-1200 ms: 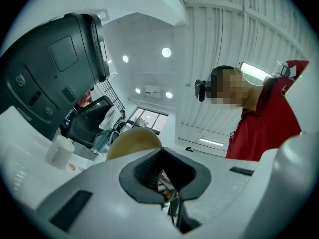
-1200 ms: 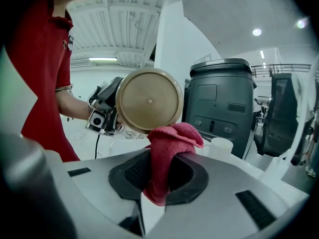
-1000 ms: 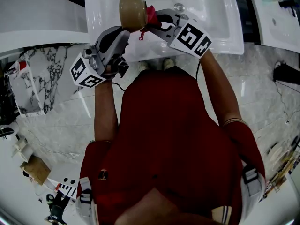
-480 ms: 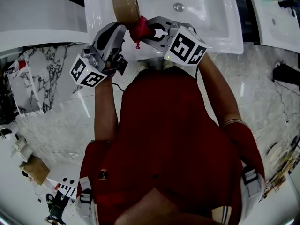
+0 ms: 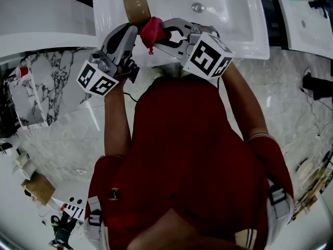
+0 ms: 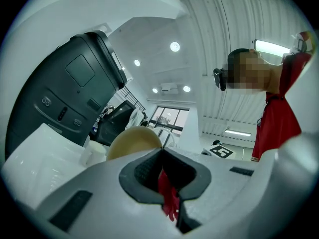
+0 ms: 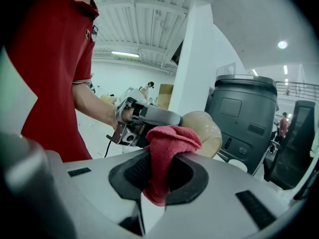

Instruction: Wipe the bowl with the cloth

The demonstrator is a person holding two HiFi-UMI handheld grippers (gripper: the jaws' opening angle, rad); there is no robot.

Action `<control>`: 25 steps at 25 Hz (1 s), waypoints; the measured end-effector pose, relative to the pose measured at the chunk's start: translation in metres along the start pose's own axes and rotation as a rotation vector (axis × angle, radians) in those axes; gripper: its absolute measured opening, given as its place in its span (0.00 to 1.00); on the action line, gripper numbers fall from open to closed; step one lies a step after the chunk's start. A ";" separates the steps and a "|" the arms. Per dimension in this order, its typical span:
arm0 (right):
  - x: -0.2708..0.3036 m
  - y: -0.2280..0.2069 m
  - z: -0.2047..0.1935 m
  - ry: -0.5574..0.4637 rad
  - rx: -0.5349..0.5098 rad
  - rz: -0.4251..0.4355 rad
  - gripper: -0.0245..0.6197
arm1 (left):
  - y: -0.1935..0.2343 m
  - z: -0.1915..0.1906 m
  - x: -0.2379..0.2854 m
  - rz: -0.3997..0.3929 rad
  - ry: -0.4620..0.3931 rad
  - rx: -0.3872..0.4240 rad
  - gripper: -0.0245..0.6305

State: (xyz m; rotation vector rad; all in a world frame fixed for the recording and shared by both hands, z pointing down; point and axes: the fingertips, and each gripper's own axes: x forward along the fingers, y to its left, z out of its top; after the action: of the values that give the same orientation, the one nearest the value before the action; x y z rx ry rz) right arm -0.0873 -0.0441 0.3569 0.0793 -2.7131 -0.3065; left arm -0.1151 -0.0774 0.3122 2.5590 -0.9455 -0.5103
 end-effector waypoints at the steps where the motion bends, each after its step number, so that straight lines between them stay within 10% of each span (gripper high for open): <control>1: -0.002 -0.001 0.002 -0.006 -0.005 -0.007 0.12 | 0.000 -0.001 0.000 0.003 0.007 0.002 0.06; 25: -0.041 -0.062 0.040 -0.226 0.035 -0.246 0.12 | -0.010 -0.015 0.004 -0.076 0.062 -0.030 0.06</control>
State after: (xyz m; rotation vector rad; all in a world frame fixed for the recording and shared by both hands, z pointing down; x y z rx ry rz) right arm -0.0654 -0.0923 0.2909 0.4140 -2.9358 -0.3574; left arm -0.0997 -0.0699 0.3196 2.5760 -0.8159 -0.4599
